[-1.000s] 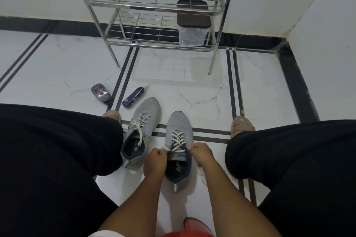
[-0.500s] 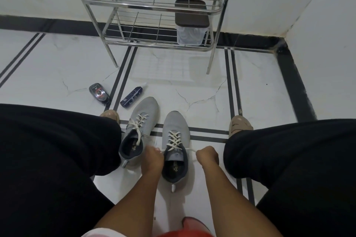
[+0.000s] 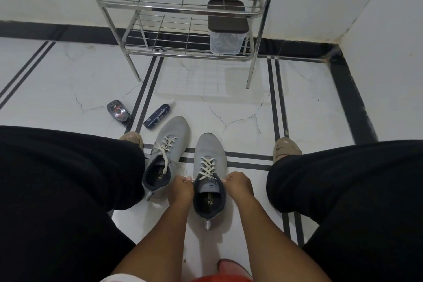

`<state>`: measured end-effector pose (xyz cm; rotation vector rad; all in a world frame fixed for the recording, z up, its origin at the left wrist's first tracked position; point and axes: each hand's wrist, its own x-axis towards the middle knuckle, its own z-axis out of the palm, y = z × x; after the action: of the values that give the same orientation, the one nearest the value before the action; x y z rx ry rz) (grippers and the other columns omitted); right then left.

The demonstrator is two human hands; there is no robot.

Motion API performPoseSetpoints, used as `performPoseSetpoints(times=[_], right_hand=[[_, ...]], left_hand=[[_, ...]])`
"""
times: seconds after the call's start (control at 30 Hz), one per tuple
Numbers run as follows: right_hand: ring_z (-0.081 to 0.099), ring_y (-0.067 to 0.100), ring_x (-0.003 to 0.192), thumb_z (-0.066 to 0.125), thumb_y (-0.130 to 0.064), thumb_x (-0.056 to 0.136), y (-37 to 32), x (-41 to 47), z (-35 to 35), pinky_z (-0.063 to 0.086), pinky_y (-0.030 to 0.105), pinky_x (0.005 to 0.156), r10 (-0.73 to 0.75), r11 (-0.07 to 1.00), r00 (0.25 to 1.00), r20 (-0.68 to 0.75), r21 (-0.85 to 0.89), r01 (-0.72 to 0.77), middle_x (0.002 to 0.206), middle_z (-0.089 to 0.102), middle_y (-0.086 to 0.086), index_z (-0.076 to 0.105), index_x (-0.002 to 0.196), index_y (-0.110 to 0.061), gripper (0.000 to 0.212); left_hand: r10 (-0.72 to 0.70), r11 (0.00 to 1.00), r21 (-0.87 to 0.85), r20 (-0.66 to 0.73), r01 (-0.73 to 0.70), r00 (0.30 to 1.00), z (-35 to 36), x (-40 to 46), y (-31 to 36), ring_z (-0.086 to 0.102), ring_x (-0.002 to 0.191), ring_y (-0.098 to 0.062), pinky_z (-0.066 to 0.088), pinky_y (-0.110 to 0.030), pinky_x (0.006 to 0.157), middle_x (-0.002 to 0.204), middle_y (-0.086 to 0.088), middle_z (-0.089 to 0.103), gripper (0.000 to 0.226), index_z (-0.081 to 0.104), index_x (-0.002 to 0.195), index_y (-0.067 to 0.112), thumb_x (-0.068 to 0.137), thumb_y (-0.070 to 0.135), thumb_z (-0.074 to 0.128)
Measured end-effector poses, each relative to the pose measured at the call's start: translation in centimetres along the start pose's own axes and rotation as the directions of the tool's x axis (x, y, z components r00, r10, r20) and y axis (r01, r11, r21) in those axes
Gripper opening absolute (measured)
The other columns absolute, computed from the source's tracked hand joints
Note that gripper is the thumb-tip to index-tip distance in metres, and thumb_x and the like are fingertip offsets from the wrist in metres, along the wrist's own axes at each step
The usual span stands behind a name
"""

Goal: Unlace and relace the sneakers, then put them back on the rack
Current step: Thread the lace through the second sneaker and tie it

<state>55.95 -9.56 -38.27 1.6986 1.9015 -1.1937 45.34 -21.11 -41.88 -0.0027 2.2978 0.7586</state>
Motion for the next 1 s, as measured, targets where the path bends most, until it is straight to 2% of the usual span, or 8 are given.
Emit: performPoseSetpoints(times=[0.2,0.27,0.4,0.53,0.6,0.73,0.87,1.0], right_hand=[[0.055,0.025,0.082,0.052,-0.02,0.091,0.1,0.0,-0.1,0.042,0.024,0.068,0.004,1.0,1.0,0.003,0.006,-0.004,0.097,0.064,0.008,0.059,0.083,-0.018,0.01],[0.057,0.026,0.091,0.053,-0.024,0.092,0.1,-0.3,-0.1,0.042,0.026,0.07,-0.001,0.999,1.0,-0.013,0.033,0.002,0.108,0.063,0.009,0.058,0.097,-0.015,0.011],[0.054,0.033,0.115,0.046,-0.022,0.095,-1.2,-1.0,-1.3,0.044,0.033,0.08,0.128,0.969,0.983,-0.129,0.227,-0.097,0.135,0.049,0.014,0.044,0.134,-0.007,0.042],[0.056,0.035,0.112,0.04,-0.007,0.096,-3.6,-1.0,-3.7,0.042,0.031,0.076,0.038,0.971,0.991,-0.131,0.237,-0.006,0.121,0.058,0.017,0.057,0.118,-0.001,0.029],[0.058,0.031,0.103,0.044,-0.003,0.091,-4.8,-1.5,-4.7,0.039,0.027,0.071,-0.081,0.965,0.987,-0.138,0.238,0.113,0.106,0.061,0.009,0.061,0.104,-0.006,0.022],[0.061,0.02,0.094,0.05,-0.012,0.09,-7.1,-3.0,-6.6,0.042,0.027,0.066,-0.198,0.852,0.958,-0.209,0.446,0.274,0.108,0.066,0.001,0.056,0.099,-0.021,0.014],[0.063,0.017,0.095,0.051,-0.02,0.094,-9.1,-5.2,-8.9,0.047,0.03,0.082,-0.343,0.729,0.896,-0.282,0.522,0.444,0.088,0.071,-0.006,0.056,0.085,-0.024,0.011],[0.061,0.012,0.082,0.06,-0.019,0.091,-10.2,-7.5,-10.9,0.048,0.024,0.076,-0.462,0.649,0.81,-0.361,0.485,0.586,0.085,0.067,-0.006,0.067,0.089,-0.02,0.007]], left_hand=[[0.021,0.999,0.038,0.026,-0.021,0.999,-0.1,-0.2,0.0,0.06,0.095,-0.033,0.044,-0.035,0.078,0.102,-0.016,0.066,0.031,0.061,0.098,0.006,0.095,0.033,0.046],[0.031,0.999,0.04,0.037,-0.032,0.999,-0.3,-0.4,0.1,0.061,0.093,-0.033,0.045,-0.035,0.078,0.102,-0.015,0.067,0.038,0.062,0.099,0.005,0.095,0.038,0.044],[0.033,0.996,0.082,0.05,-0.037,0.998,-1.5,-1.0,2.3,0.057,0.104,-0.035,0.042,-0.035,0.082,0.113,-0.017,0.062,0.049,0.062,0.11,0.001,0.096,0.043,0.039],[0.11,0.989,0.091,0.079,-0.117,0.991,-3.4,-1.8,6.3,0.06,0.099,-0.035,0.043,-0.031,0.078,0.102,-0.019,0.066,0.043,0.066,0.101,-0.001,0.094,0.035,0.044],[0.17,0.979,0.098,0.098,-0.179,0.981,-4.7,-2.7,8.5,0.059,0.09,-0.032,0.043,-0.032,0.075,0.088,-0.014,0.064,0.038,0.067,0.091,0.0,0.092,0.031,0.045],[0.331,0.943,0.003,0.112,-0.333,0.937,-7.5,-5.1,12.4,0.061,0.078,-0.027,0.046,-0.032,0.074,0.077,-0.01,0.065,0.025,0.062,0.067,0.012,0.084,0.027,0.051],[0.457,0.888,-0.105,0.113,-0.447,0.882,-10.2,-7.9,15.1,0.049,0.069,-0.02,0.038,-0.031,0.067,0.071,-0.003,0.053,0.023,0.056,0.065,0.013,0.072,0.034,0.051],[0.544,0.83,-0.207,0.093,-0.518,0.834,-11.9,-9.4,16.3,0.043,0.061,-0.016,0.033,-0.029,0.061,0.063,0.0,0.046,0.024,0.058,0.07,0.01,0.084,0.03,0.058]])
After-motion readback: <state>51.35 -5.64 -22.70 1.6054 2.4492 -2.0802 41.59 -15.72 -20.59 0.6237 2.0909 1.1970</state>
